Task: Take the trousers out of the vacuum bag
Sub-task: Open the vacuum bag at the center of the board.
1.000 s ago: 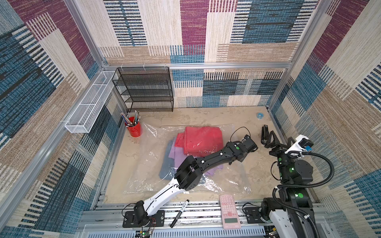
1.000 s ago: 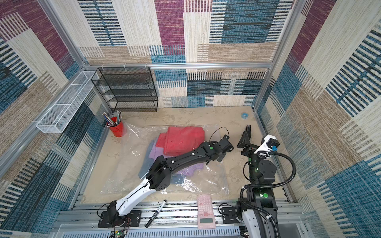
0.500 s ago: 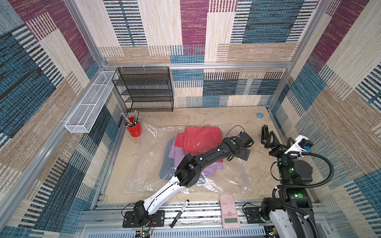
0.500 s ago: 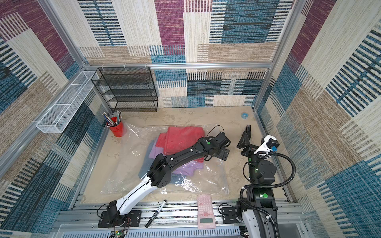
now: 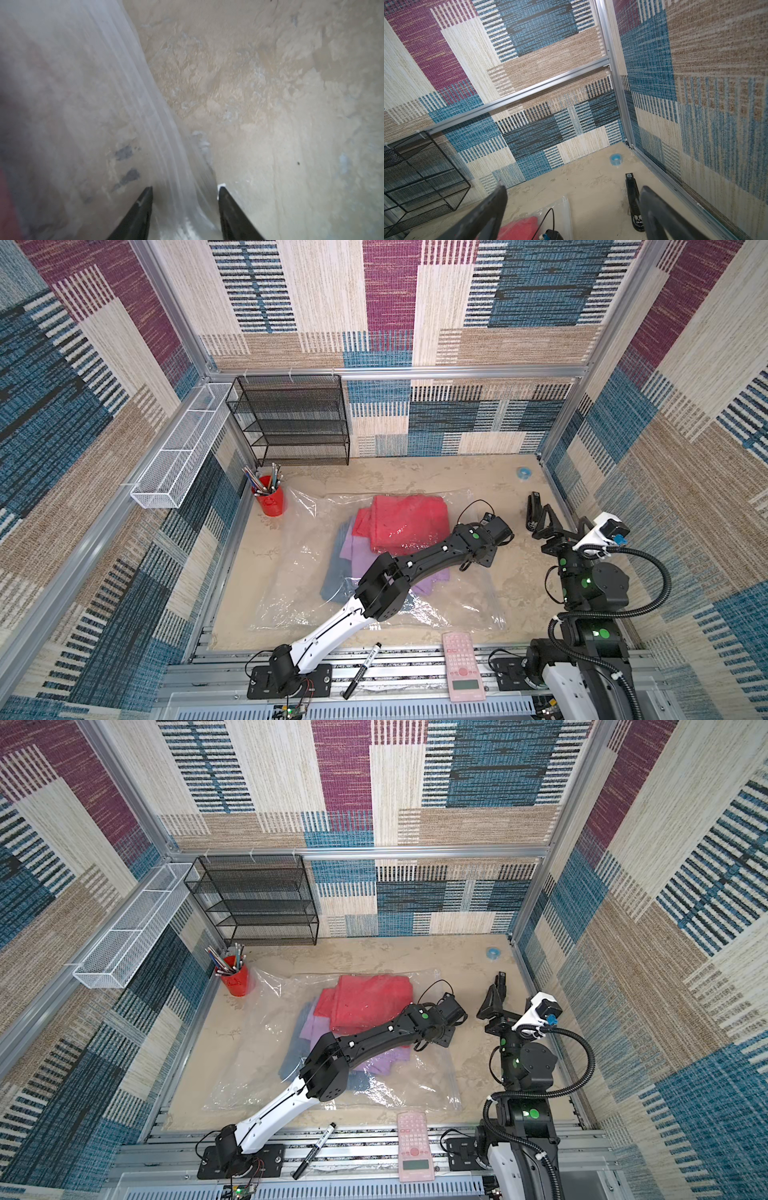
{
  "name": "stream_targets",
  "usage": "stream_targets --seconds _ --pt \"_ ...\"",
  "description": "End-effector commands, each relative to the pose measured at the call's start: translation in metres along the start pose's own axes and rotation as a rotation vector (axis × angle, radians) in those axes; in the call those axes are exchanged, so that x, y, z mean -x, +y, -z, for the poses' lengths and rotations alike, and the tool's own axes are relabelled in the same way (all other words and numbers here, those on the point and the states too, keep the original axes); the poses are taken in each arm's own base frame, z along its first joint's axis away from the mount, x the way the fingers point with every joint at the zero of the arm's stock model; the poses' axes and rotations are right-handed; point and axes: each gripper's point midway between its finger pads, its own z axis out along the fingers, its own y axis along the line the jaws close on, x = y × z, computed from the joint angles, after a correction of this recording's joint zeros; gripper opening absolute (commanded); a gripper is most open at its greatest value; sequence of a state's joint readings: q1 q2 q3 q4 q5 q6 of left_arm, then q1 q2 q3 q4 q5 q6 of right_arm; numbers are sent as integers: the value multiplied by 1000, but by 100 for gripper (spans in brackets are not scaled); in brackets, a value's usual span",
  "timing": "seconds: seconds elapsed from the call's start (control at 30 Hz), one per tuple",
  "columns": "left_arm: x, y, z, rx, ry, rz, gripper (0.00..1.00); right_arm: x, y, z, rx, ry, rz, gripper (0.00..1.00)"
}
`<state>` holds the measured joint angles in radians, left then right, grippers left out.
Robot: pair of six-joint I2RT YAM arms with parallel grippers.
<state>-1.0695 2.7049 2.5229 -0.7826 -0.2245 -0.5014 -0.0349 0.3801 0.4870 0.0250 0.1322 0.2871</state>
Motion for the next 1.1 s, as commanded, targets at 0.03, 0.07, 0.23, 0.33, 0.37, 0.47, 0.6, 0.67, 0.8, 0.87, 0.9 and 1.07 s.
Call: stream_targets --seconds 0.03,0.07,0.23,0.33,0.37,0.47,0.6,0.67,0.8,0.87,0.9,1.07 --pt "-10 10 -9 48 26 -6 39 6 3 0 15 -23 -14 99" --pt "-11 10 -9 47 27 -5 35 5 3 0 14 -23 -14 99" --pt "-8 10 -4 45 21 9 35 5 3 0 15 -23 -14 99" --pt "-5 11 1 48 11 7 34 4 3 0 15 -22 -15 99" --pt "-5 11 1 50 8 7 33 4 3 0 16 -23 -15 99" --pt "-7 12 1 52 17 7 34 3 2 0 15 -21 -15 99" --pt "-5 13 7 48 10 14 22 3 3 1 17 -22 -15 99" --pt "-5 13 8 49 9 12 19 3 3 1 18 -23 -16 99" --pt "-3 10 11 35 8 25 16 3 3 1 18 -23 -16 99" --pt "0 9 13 30 0 26 10 4 3 1 20 -25 -17 99" --pt "1 9 14 29 -1 25 6 4 3 1 19 -25 -17 99" --pt "6 7 22 13 -12 27 0 4 3 2 22 -26 -15 99"
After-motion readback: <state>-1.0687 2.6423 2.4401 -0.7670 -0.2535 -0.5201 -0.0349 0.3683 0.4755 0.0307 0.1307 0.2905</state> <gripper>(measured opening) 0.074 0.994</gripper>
